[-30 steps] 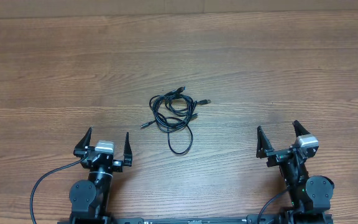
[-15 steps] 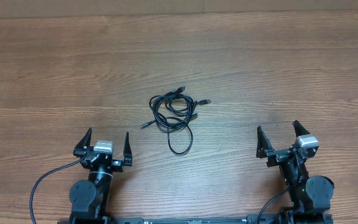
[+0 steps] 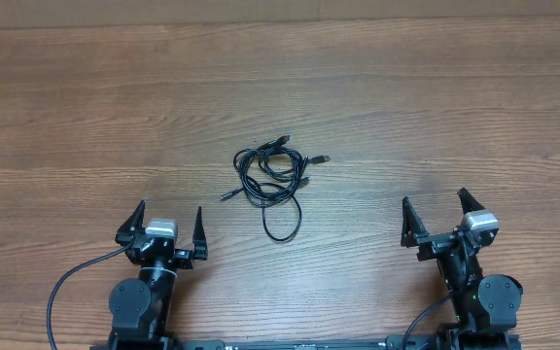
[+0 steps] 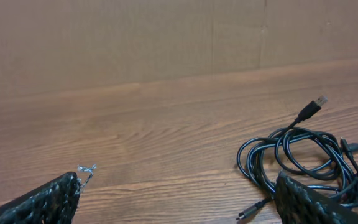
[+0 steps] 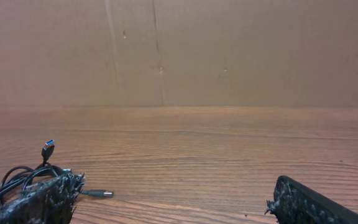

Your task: Untangle cables

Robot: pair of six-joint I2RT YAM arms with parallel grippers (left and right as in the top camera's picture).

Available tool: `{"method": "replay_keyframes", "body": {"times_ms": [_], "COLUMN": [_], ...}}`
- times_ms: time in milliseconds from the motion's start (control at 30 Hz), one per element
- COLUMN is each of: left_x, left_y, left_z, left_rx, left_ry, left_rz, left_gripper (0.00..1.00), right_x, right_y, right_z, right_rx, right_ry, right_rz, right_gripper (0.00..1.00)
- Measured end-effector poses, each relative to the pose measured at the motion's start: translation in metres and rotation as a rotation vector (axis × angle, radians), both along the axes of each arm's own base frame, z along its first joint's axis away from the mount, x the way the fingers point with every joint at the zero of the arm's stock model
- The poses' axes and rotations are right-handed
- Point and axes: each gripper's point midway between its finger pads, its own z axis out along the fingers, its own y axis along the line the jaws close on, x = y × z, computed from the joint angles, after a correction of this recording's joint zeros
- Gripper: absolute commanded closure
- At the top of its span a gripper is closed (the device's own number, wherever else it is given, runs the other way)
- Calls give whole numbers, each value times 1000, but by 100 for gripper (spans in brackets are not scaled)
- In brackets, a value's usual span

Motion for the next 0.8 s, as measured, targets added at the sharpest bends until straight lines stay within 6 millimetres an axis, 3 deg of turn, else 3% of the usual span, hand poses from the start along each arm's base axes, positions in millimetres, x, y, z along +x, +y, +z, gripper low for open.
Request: {"method": "replay_keyframes", "body": {"times_ms": [433, 800], "left_x": [-2, 13], "left_y": [0, -4], "left_z": [-12, -23], "left_rx": [-15, -17], "left_ry": [116, 317], "left_rz": [3, -6], "left_gripper": [0, 1], "right_x": [0, 0], "right_y": [0, 0], "right_z": [0, 0], "right_rx": [-1, 0], "right_ry": [-1, 1], "right_rz": [-1, -1], "right_gripper": [0, 0]}}
